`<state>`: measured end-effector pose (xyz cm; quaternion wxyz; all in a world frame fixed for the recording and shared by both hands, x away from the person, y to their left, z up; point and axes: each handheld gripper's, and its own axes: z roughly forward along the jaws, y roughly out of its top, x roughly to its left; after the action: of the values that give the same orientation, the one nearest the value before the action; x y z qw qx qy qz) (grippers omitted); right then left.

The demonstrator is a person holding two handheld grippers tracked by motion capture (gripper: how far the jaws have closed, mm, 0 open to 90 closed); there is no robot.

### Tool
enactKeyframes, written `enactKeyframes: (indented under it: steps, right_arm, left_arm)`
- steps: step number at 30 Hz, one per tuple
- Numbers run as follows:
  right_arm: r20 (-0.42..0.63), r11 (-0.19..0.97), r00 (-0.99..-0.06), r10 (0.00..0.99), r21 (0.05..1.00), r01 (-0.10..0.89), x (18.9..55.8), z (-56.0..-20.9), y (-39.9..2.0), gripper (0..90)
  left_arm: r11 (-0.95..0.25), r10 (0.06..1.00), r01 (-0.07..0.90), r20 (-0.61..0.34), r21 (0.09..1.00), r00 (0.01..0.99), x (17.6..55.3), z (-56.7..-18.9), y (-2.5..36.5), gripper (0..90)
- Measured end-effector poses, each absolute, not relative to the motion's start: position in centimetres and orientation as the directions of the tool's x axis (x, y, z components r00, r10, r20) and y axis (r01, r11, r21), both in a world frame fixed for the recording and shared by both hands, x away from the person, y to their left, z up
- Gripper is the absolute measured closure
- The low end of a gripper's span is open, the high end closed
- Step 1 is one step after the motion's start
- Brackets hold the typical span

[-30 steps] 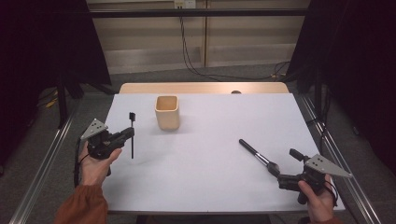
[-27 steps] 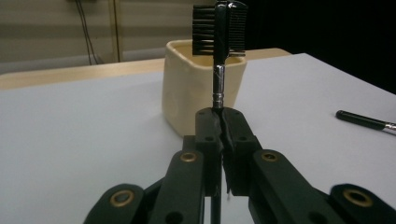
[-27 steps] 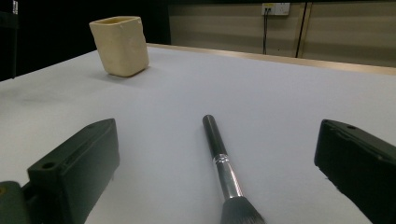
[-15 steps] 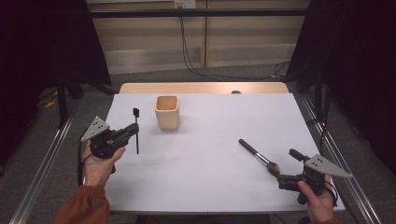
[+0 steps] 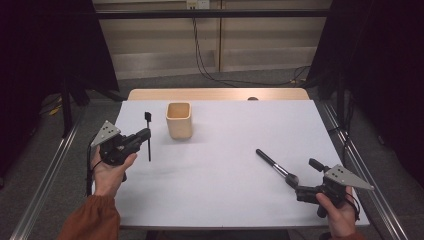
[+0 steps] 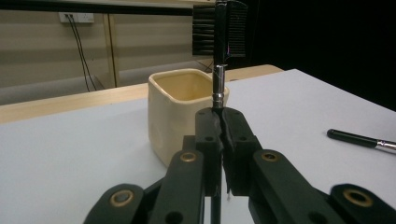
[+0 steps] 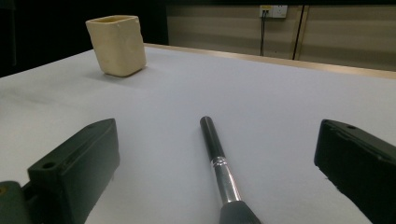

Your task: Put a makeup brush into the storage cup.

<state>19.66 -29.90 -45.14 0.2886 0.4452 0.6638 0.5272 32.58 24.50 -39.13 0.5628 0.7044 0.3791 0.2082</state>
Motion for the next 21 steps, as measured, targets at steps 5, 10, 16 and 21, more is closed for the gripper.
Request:
enactKeyframes:
  steps: [5,10,16,21]
  right_arm:
    - [0.085,0.046,-0.433,0.898,0.958,0.283,19.6,-45.1,-29.9,0.0]
    - [0.088,0.043,-0.431,0.898,0.958,0.285,19.6,-45.1,-29.9,0.0]
    - [0.09,0.042,-0.432,0.897,0.957,0.288,19.6,-45.2,-30.0,0.0]
    - [0.09,0.043,-0.429,0.899,0.956,0.289,19.6,-45.2,-30.0,0.0]
  left_arm:
    - [-0.084,0.77,0.284,-0.118,0.955,0.627,32.7,-38.5,24.2,86.1]
    - [-0.069,0.769,0.274,-0.124,0.959,0.628,33.5,-37.7,23.7,86.1]
    - [-0.053,0.772,0.264,-0.128,0.963,0.622,34.5,-37.1,23.2,86.1]
    - [-0.054,0.767,0.245,-0.117,0.968,0.63,34.9,-36.5,22.6,86.1]
